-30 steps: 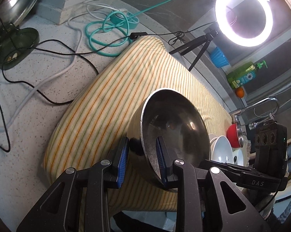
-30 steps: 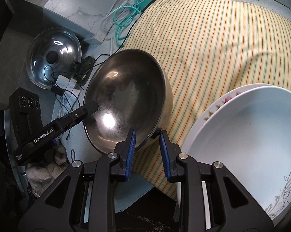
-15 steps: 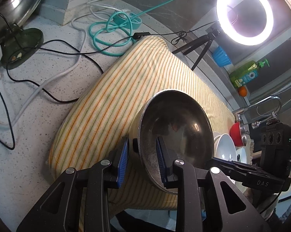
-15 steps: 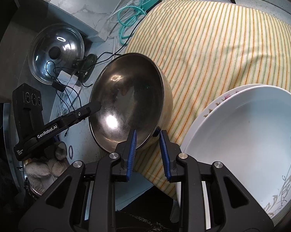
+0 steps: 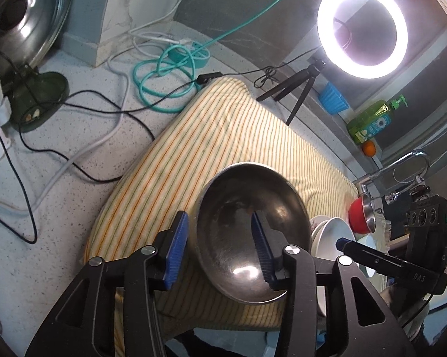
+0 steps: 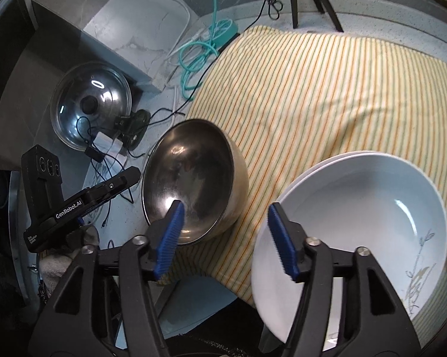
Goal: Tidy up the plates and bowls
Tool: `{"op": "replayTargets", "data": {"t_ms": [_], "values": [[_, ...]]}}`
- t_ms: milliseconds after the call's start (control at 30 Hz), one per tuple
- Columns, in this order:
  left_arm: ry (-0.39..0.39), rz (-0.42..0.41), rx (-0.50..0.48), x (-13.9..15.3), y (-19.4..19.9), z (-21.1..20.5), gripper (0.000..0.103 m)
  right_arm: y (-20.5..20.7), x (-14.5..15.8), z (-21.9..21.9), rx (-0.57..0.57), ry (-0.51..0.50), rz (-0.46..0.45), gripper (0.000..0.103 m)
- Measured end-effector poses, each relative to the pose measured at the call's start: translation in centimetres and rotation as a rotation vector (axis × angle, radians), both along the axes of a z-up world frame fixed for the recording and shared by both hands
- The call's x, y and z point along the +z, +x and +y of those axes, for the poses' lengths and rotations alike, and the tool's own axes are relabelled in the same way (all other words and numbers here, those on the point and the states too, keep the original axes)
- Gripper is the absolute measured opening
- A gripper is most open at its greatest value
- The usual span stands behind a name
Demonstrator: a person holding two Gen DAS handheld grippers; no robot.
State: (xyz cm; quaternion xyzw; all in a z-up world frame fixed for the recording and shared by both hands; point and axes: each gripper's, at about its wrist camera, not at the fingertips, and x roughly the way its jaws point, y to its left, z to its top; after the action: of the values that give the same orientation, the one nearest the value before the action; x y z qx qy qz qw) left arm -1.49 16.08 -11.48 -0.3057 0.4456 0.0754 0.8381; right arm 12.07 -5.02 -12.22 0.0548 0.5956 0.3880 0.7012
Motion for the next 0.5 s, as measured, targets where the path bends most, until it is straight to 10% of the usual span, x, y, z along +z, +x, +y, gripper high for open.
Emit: {"op": "replayTargets", "data": {"t_ms": [500], "values": [[0.025,-0.087,-0.133,2.9,4.0,-5.7,0.045,2.4,3.4,-10.0,-0.206,0.006,-0.099,0.070]]}}
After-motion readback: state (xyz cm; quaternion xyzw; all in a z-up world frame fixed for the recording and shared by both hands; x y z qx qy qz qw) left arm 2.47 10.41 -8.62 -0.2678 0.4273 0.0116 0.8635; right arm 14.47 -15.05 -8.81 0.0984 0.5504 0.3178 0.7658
